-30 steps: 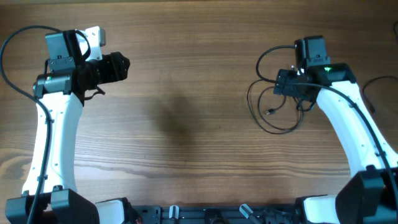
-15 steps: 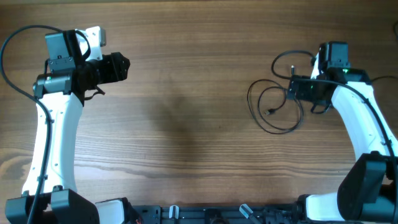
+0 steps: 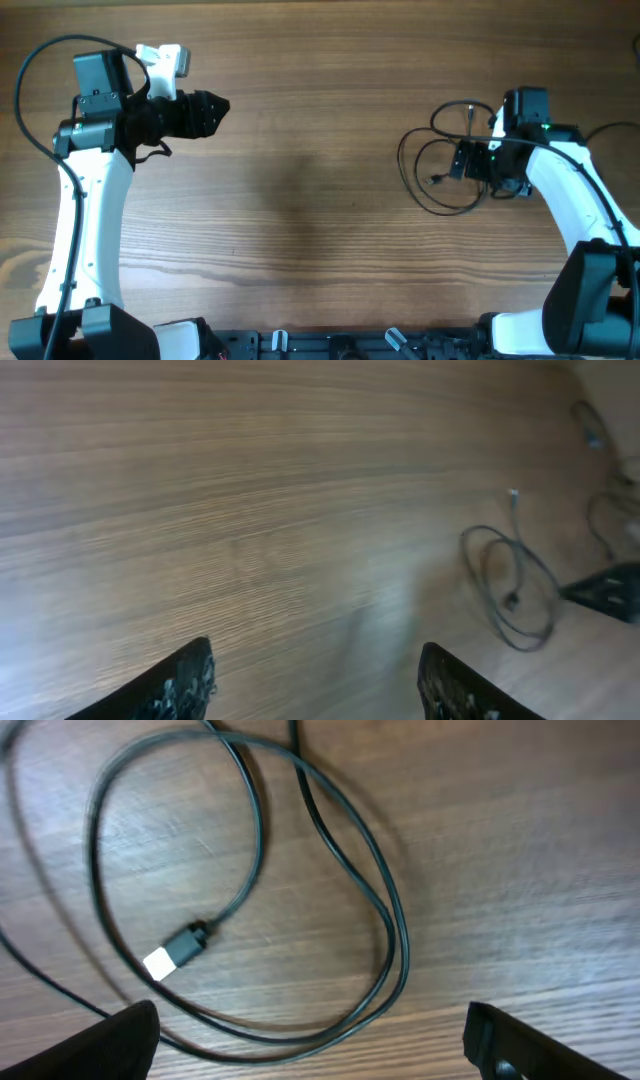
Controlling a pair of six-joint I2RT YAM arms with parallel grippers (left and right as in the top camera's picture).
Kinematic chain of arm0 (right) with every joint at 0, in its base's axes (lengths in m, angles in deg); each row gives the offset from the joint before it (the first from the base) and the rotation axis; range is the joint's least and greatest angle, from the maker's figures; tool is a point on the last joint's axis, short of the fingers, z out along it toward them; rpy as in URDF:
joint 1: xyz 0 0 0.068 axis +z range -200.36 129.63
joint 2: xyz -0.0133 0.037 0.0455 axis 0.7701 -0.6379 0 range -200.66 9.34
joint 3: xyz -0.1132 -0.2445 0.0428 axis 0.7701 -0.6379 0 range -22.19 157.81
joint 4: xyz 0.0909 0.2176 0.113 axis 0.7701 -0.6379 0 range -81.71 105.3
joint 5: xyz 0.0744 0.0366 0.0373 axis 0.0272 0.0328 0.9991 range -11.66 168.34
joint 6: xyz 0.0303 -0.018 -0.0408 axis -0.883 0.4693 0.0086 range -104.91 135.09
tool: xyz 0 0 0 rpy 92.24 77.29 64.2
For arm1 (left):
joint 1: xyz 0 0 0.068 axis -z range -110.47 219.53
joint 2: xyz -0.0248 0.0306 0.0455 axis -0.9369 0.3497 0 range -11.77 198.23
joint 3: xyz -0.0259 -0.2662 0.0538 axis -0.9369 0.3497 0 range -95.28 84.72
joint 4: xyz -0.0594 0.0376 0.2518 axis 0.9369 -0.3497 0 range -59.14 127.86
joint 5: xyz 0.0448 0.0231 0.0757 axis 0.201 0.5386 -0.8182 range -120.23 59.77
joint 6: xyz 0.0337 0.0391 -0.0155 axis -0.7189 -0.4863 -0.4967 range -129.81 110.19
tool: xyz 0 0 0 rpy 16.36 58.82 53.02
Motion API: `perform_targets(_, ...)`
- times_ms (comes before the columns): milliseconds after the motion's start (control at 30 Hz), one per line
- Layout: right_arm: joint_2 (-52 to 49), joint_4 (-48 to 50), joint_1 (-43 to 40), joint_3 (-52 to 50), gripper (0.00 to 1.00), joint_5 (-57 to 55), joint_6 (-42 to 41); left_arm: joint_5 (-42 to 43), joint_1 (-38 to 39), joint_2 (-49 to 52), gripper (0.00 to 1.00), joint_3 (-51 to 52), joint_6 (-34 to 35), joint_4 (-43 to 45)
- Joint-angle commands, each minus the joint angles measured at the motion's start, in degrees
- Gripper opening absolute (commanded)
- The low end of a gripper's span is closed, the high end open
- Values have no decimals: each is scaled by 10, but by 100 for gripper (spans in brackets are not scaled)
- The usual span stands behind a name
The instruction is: Untangle cables
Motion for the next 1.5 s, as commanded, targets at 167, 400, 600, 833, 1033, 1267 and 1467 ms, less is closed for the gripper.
perform_targets(167,-11,42,-1,-39,100,-10,-25,74,3,18,66,-2,-38,-2)
perform_targets(400,-15,54,-1,-39,100,-10,-24,52,72,57,69,-2,-41,9)
perform_targets(600,-15,65,-1,-39,100,1,-24,27,115,66,69,-2,-40,11)
perform_targets(833,-19,68,-1,-39,100,8,-5,19,121,66,70,-2,-38,2)
perform_targets(1033,-63,106,-1,-40,100,25,13,19,121,66,70,-2,-38,-2)
perform_targets(1267,-72,130,-1,-40,100,27,7,93,122,66,70,-2,-99,-15)
perform_targets(1467,-76,147,0,-40,100,40,4,90,122,66,71,-2,-99,-22)
